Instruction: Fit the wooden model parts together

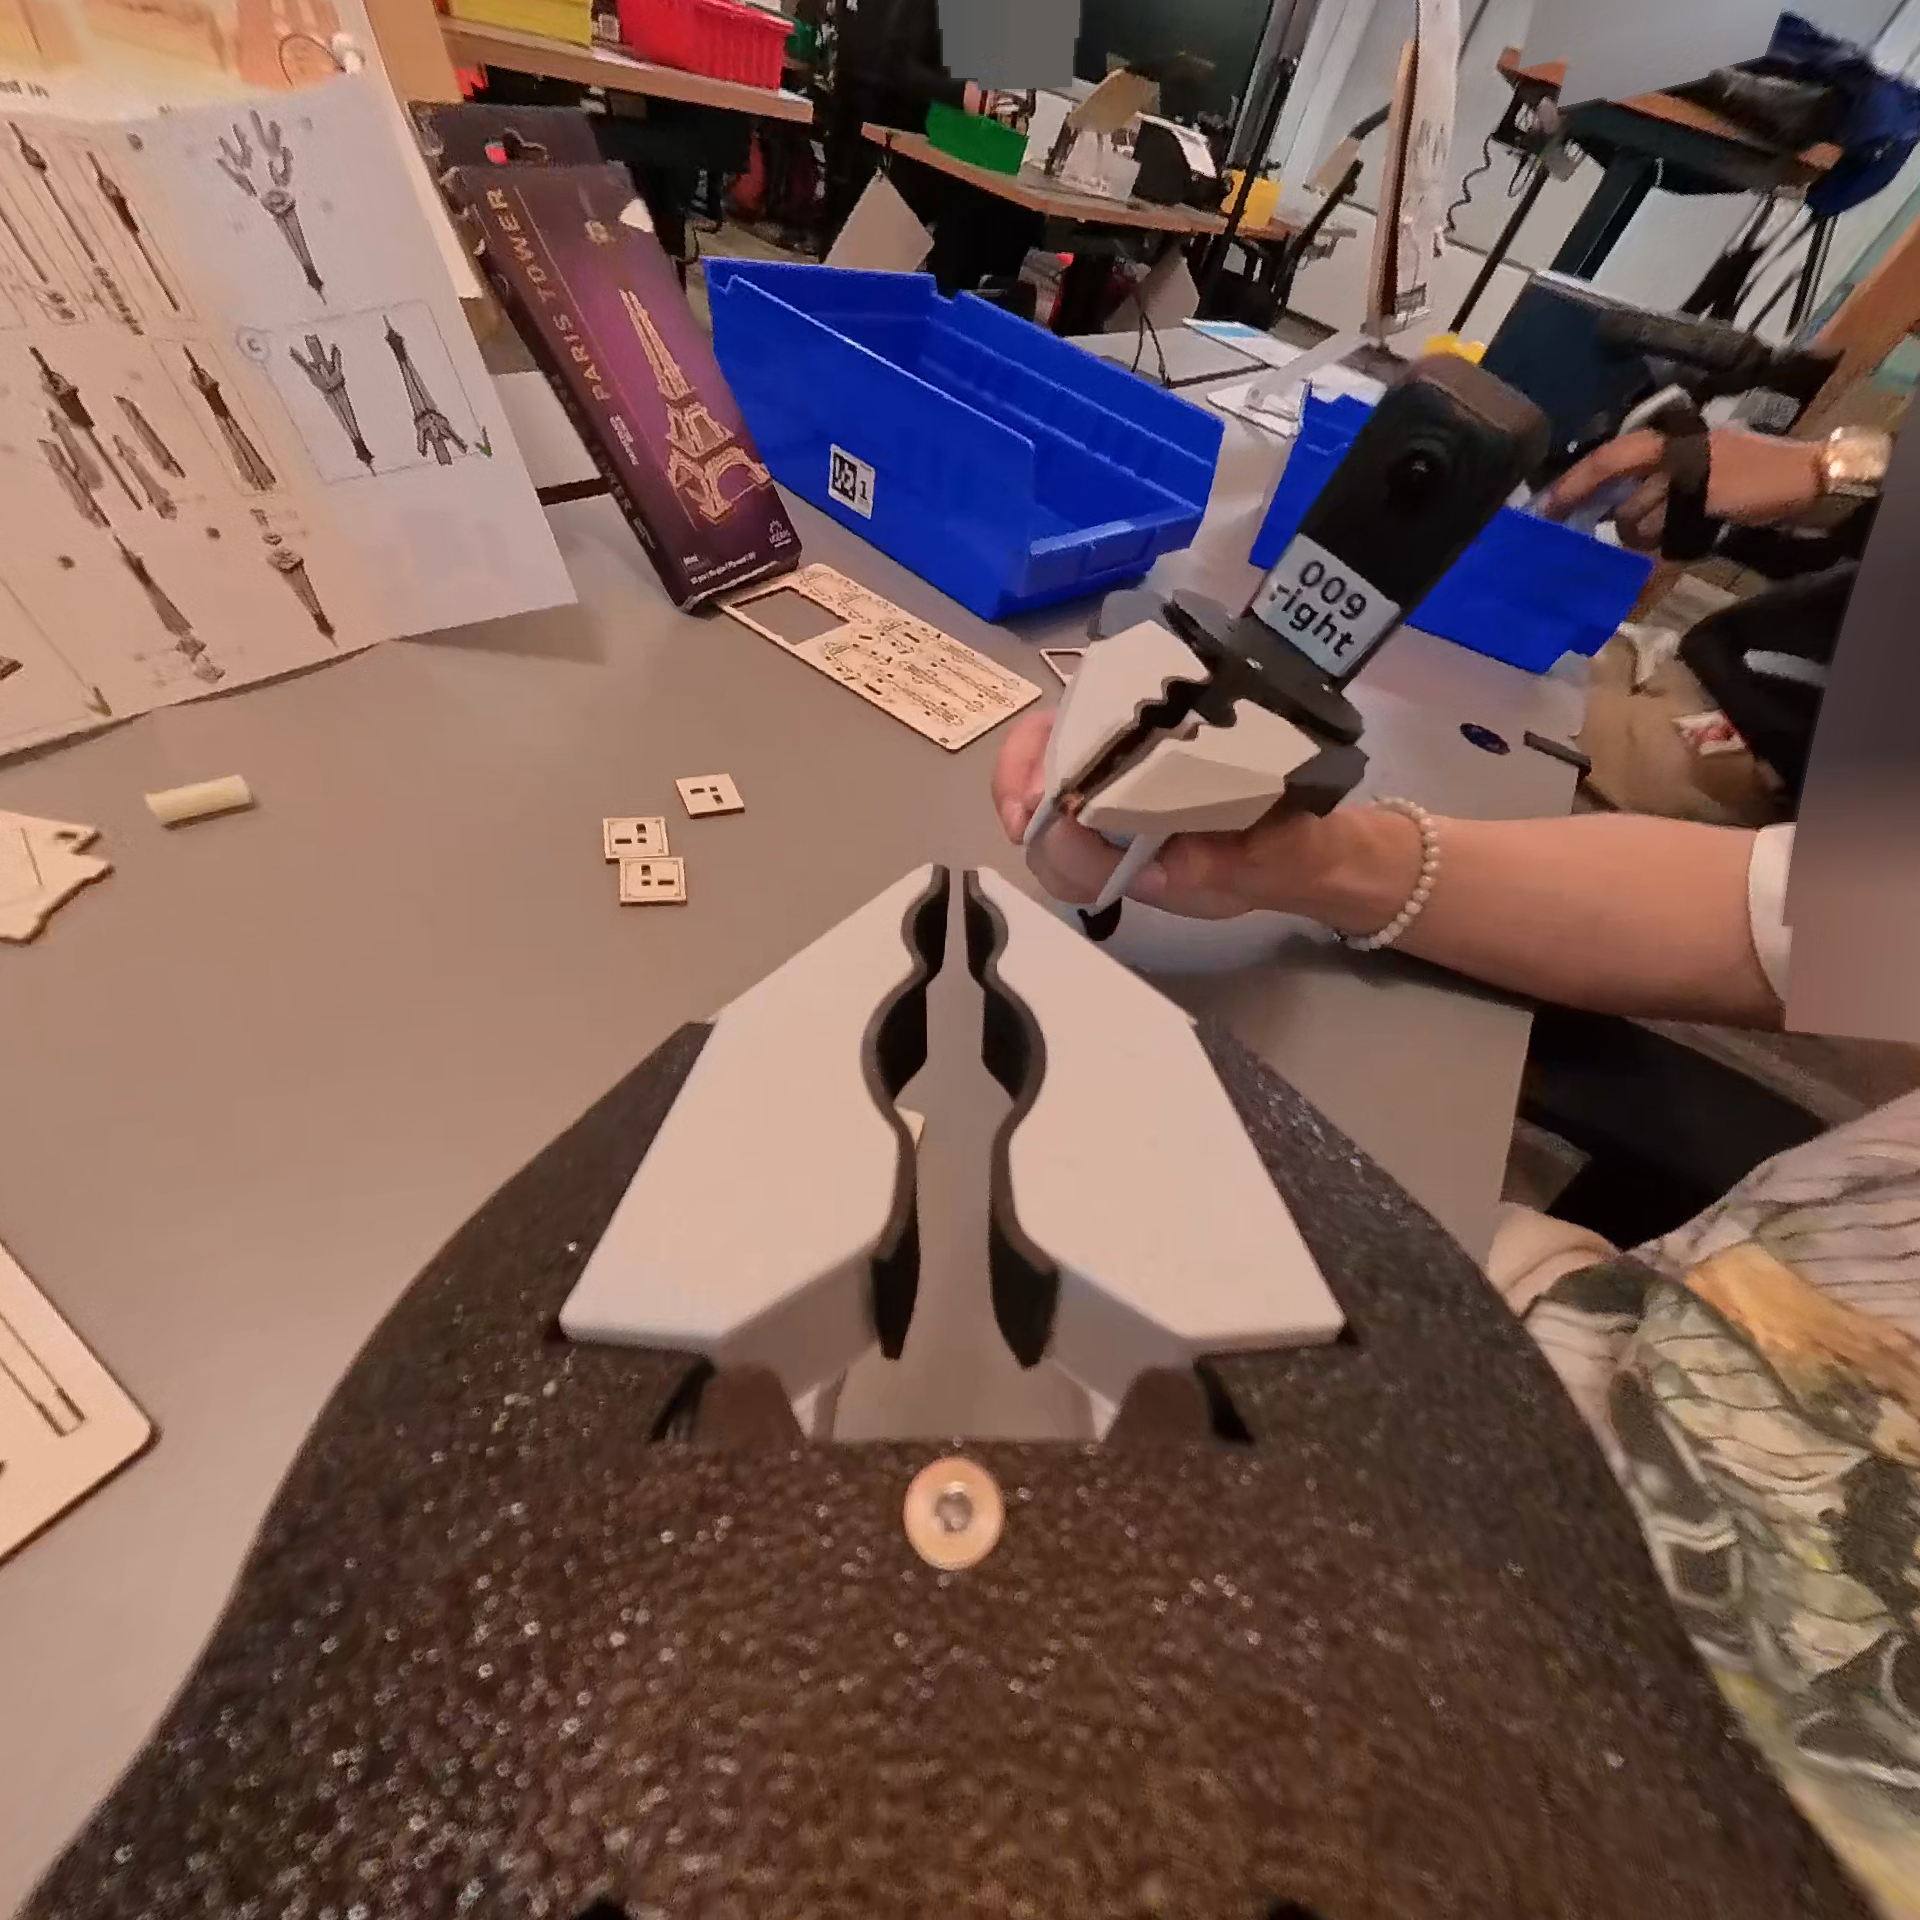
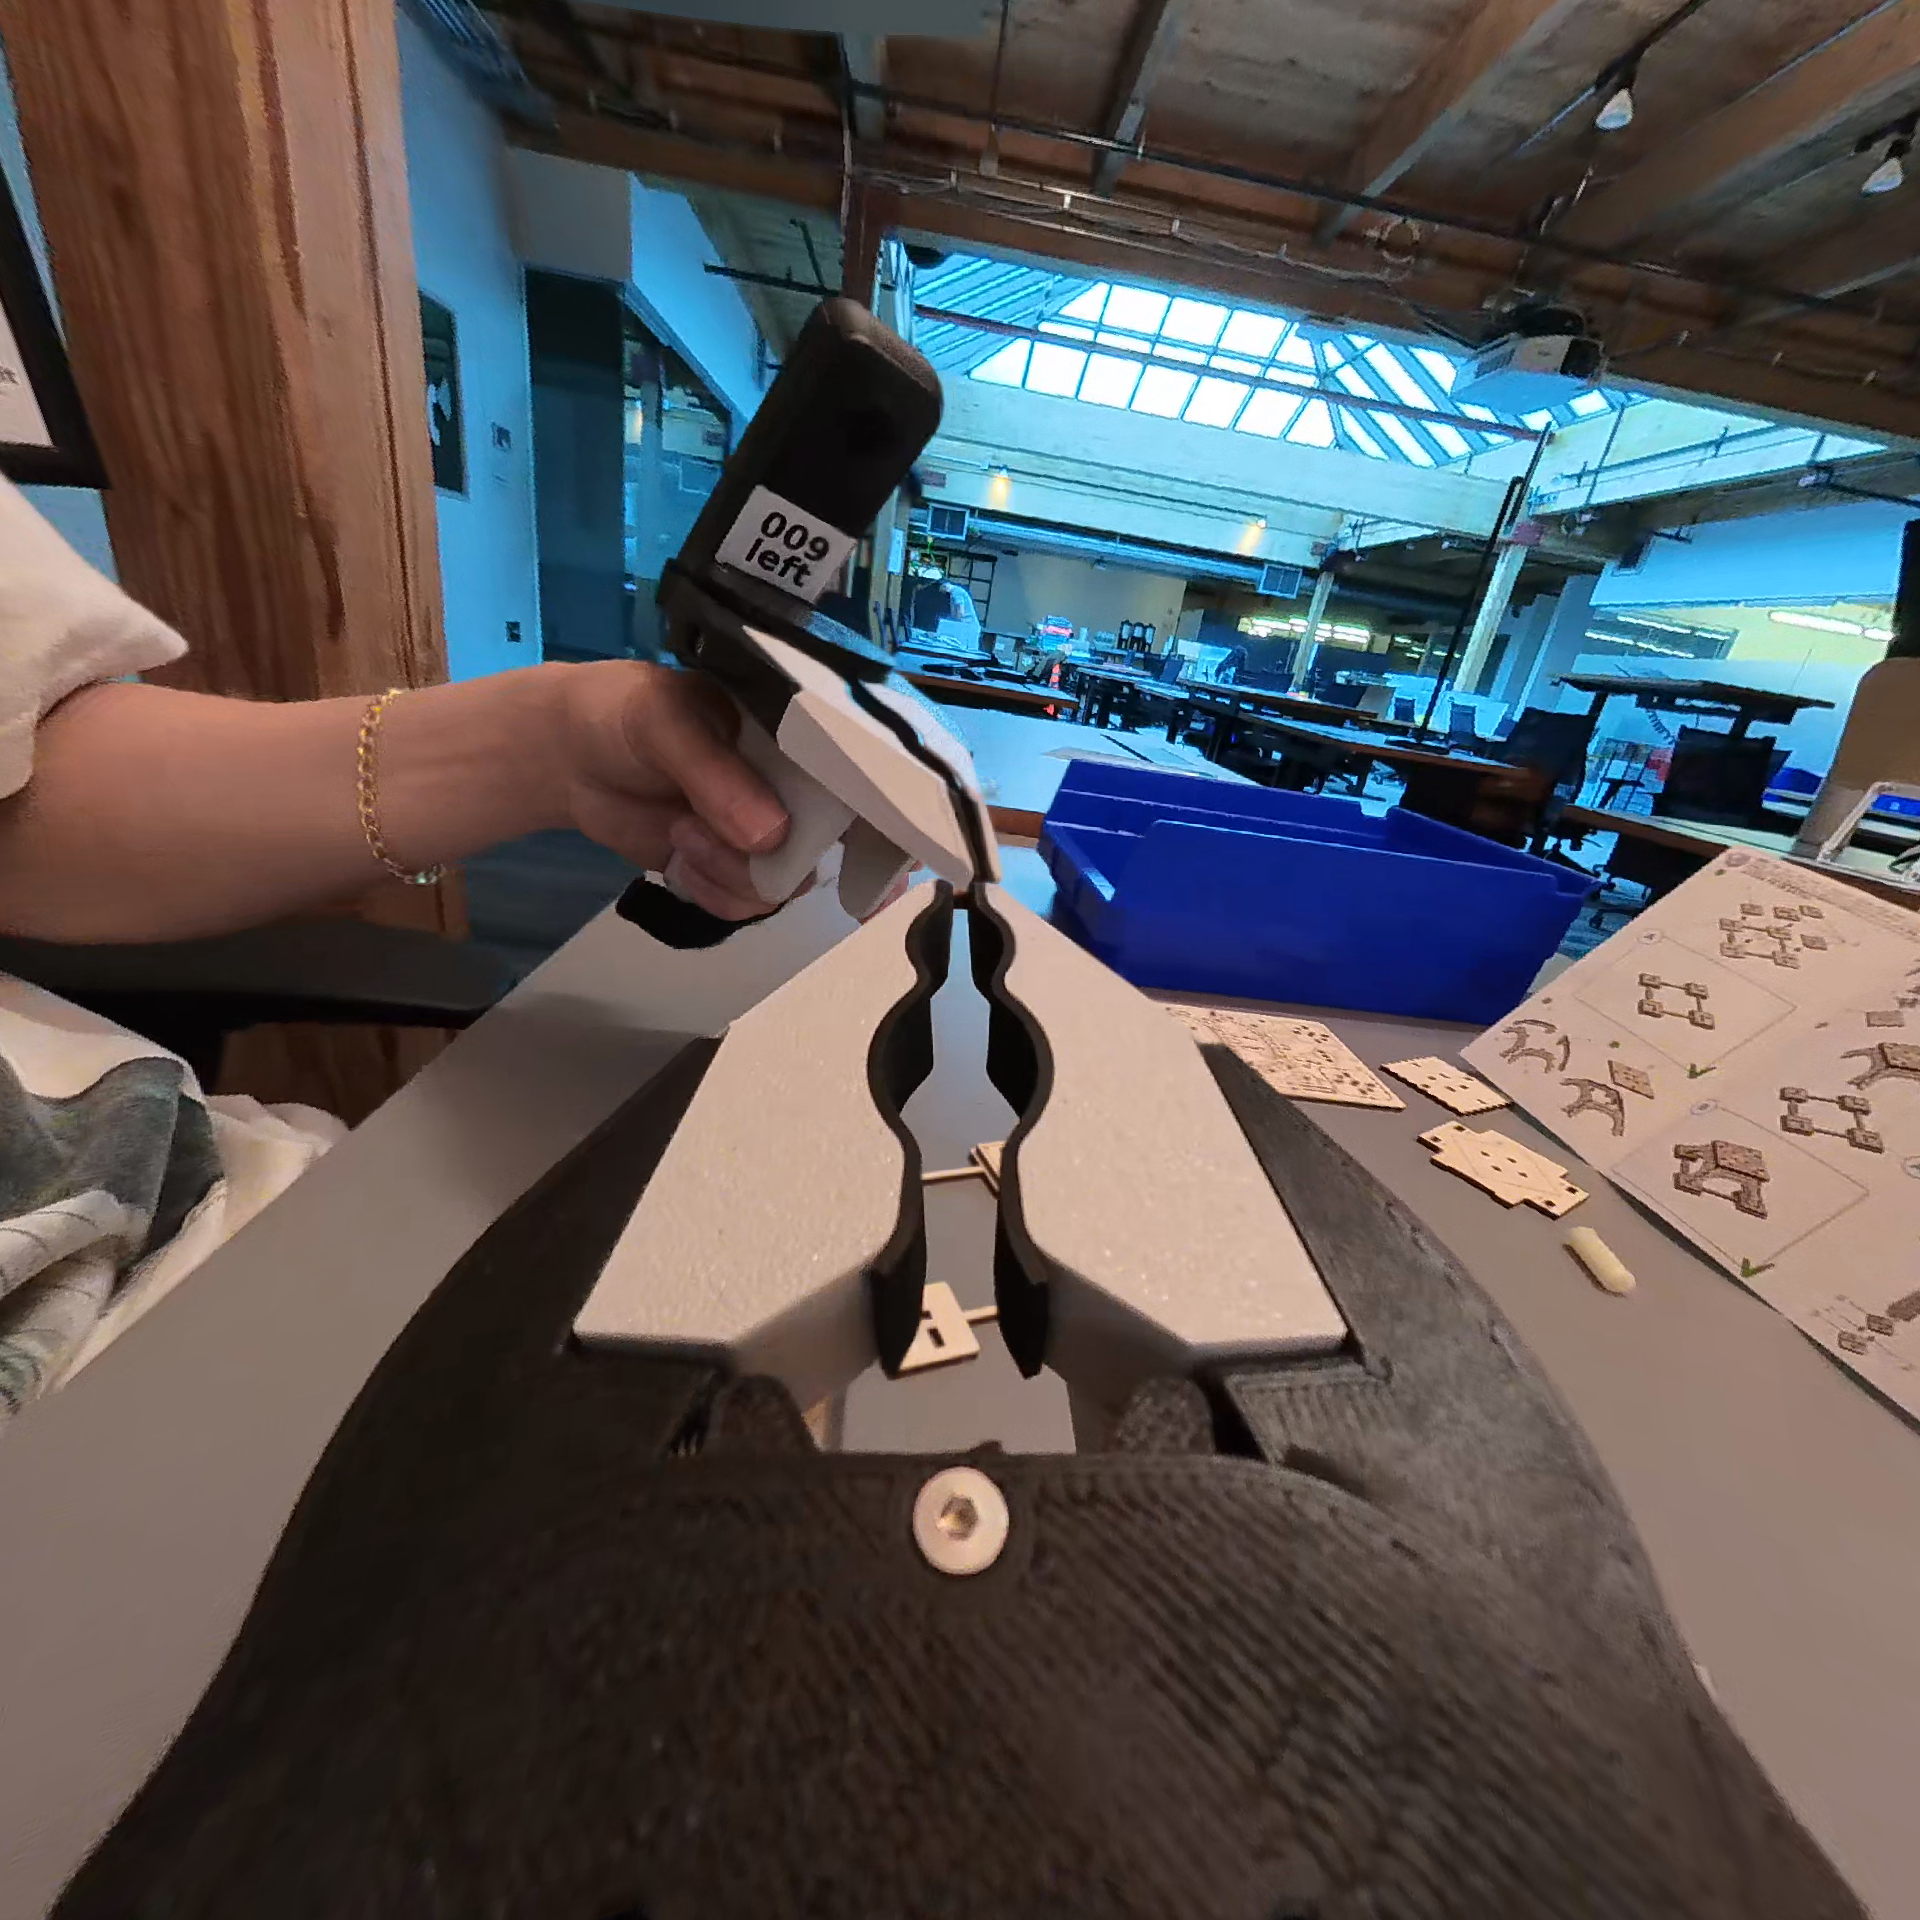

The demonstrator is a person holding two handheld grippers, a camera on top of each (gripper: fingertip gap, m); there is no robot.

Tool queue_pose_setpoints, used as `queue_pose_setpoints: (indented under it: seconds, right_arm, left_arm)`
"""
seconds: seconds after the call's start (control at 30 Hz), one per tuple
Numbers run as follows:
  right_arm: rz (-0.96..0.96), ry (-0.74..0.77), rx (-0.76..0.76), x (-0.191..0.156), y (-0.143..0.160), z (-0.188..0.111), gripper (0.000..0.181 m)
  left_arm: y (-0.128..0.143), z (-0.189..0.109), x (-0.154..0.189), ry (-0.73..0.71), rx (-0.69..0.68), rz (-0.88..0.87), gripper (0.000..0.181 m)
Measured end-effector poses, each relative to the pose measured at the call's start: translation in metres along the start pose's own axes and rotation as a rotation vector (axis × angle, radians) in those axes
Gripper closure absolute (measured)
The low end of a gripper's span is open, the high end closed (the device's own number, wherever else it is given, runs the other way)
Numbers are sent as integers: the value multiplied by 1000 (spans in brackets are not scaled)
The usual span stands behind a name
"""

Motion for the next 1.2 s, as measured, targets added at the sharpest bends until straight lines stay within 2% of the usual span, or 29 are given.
queue_pose_setpoints:
  seconds: [0.07, 0.23, 0.33, 0.47, 0.67, 0.97, 1.1, 1.2]
  right_arm:
    - [84, -52, 37, -5, -4, 1, 180]
    - [527, -283, 200, -7, -22, -3, 181]
    - [631, -367, 213, -11, -25, -3, 181]
    - [712, -432, 187, -17, -26, 0, 180]
    - [796, -477, 170, -18, -24, 0, 180]
    - [881, -493, 166, -14, -18, 0, 180]
    - [926, -484, 138, -13, -12, 2, 180]
    - [899, -444, 120, -12, -11, 4, 180]
  left_arm:
    - [0, -3, 8, -12, 14, 102, 181]
    - [0, -8, 32, -91, -8, 504, 177]
    - [-3, -6, 43, -171, -26, 741, 176]
    - [-9, -1, 53, -240, -35, 960, 174]
    - [-17, 2, 57, -243, -18, 1036, 174]
    - [-15, 4, 55, -224, -4, 1046, 181]
    - [-10, 4, 51, -248, -52, 1104, 181]
    - [-9, 3, 49, -249, -71, 1076, 181]
Point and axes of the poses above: each gripper's, where its closed fingertips meet, z out along the fingers, y out of its underside, x = y × z across the jaws, the point moved 3 cm from there along -z, back along the fingers, and after that the axes turned 2 degrees about -x, right-handed, at the moved point
